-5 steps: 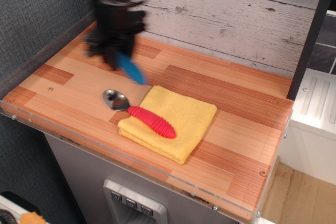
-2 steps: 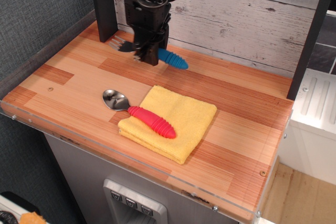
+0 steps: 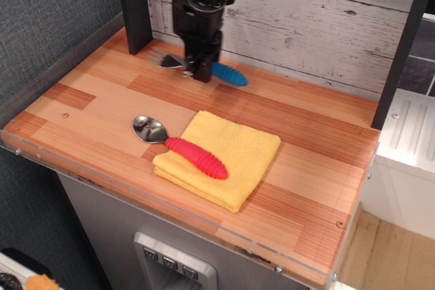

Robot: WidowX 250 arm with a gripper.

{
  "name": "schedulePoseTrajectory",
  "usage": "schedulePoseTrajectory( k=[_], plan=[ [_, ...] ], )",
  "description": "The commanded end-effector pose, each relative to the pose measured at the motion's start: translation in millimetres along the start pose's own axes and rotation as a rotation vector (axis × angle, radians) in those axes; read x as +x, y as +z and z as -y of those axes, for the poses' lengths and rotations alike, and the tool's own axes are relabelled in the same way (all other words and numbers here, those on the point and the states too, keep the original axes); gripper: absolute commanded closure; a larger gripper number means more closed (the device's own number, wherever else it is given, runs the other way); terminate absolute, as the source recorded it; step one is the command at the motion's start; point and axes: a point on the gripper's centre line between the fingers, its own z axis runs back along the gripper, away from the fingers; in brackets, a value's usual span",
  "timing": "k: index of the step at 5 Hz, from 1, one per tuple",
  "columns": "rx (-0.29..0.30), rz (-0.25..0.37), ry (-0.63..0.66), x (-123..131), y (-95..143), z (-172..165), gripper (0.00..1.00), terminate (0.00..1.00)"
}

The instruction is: Move the blue utensil to the center back of the table against the brick wall

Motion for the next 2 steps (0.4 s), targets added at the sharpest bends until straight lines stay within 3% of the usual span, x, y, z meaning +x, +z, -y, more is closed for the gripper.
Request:
schedulePoseTrajectory(
  k=[1,2],
  plan=[
    [-0.025,-0.002,0.001,13.2,5.1,24.9,1.00,0.00],
    [-0.023,-0.006,0.005,13.9,1.1,24.3,1.00,0.00]
  ],
)
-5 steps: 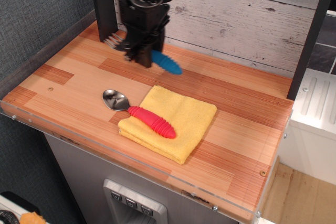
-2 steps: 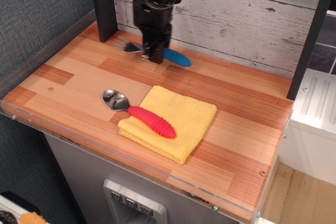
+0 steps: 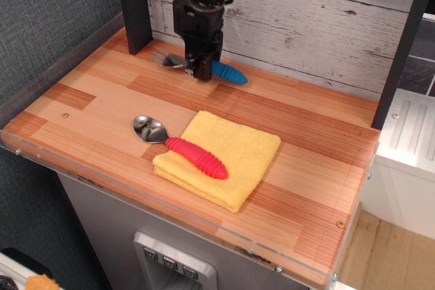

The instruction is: Move the blue utensil to the center back of the table against the brick wall

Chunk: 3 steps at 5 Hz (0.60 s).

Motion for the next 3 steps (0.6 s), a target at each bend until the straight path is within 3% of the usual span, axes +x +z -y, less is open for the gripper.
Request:
schedulePoseTrajectory(
  k=[1,3],
  plan=[
    [-0.035,-0.019,-0.007,14.2,16.1,18.0,0.00,0.00],
    [-0.053,0.005,-0.033,16.9,25.0,19.7,0.00,0.00]
  ],
)
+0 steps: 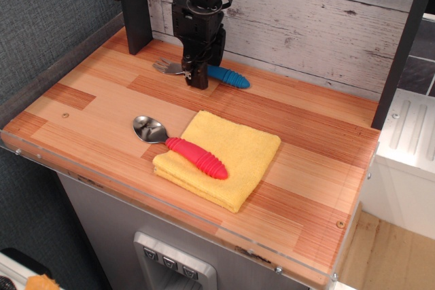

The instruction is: Move the blue utensil to the center back of the table against the brick wall

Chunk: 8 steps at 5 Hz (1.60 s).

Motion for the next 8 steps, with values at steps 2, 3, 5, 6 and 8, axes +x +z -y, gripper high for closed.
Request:
schedulePoseTrajectory(
  k=[2,3,5,6,8],
  plan=[
    [-0.082,0.033,-0.010,22.9,54.4,17.1,0.00,0.00],
    [-0.017,0.038,-0.071,29.8,65.5,8.6,0.00,0.00],
    [-0.032,0.078,-0.242,34.5,93.8,-26.4,0.00,0.00],
    [-0.067,0.064,-0.288,9.0,108.3,-31.9,0.00,0.00],
    [-0.124,0.031,-0.406,-43.5,133.6,-44.6,0.00,0.00]
  ],
)
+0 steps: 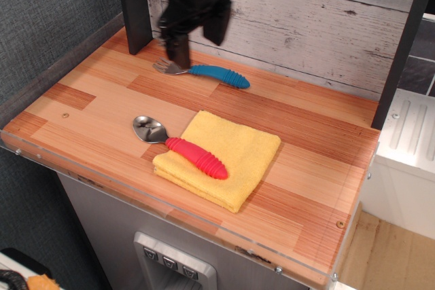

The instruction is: Move the blue utensil to the center back of the table against the brick wall

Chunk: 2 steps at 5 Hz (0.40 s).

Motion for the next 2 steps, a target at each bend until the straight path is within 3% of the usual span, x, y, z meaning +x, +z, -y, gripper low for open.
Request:
schedulePoseTrajectory(
  k=[1,2],
  plan=[
    [-0.112,-0.010,-0.094,-31.2,54.5,5.4,0.00,0.00],
    [-0.128,-0.032,-0.159,-50.2,72.4,-0.9,0.00,0.00]
  ],
)
